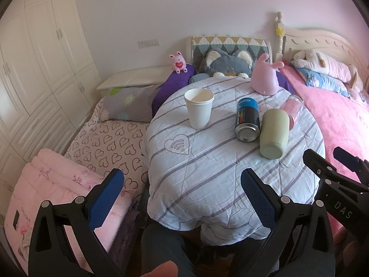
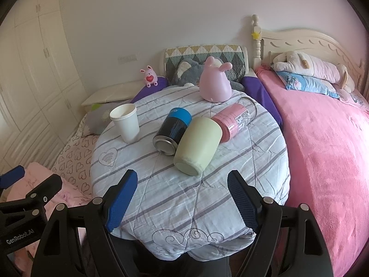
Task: Flip cup upright
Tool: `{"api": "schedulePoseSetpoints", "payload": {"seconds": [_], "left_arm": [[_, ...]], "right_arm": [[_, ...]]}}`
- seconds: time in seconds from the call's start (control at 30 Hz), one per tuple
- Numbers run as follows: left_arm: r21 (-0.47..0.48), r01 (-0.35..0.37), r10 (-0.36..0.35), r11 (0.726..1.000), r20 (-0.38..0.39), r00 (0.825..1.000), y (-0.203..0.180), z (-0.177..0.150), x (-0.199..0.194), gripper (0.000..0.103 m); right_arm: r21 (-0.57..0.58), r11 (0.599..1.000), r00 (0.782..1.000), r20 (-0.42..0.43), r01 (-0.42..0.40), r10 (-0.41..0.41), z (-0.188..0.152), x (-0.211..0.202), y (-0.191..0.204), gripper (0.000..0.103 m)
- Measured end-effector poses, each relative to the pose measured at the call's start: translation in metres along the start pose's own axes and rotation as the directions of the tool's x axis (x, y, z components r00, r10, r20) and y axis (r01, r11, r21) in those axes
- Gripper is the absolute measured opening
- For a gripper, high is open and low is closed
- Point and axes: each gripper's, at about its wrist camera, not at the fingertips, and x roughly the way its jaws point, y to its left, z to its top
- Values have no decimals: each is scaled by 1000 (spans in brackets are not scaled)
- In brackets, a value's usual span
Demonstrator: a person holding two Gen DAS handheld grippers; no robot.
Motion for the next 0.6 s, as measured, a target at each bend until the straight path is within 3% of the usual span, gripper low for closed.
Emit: {"api": "schedulePoseSetpoints", "payload": {"seconds": [0.6], "left_arm": [[-6, 45, -45, 999, -5, 999, -4, -3, 4, 103]], "right_arm": [[-2, 1000, 1000, -13, -2, 2, 1, 3, 3, 82]]}}
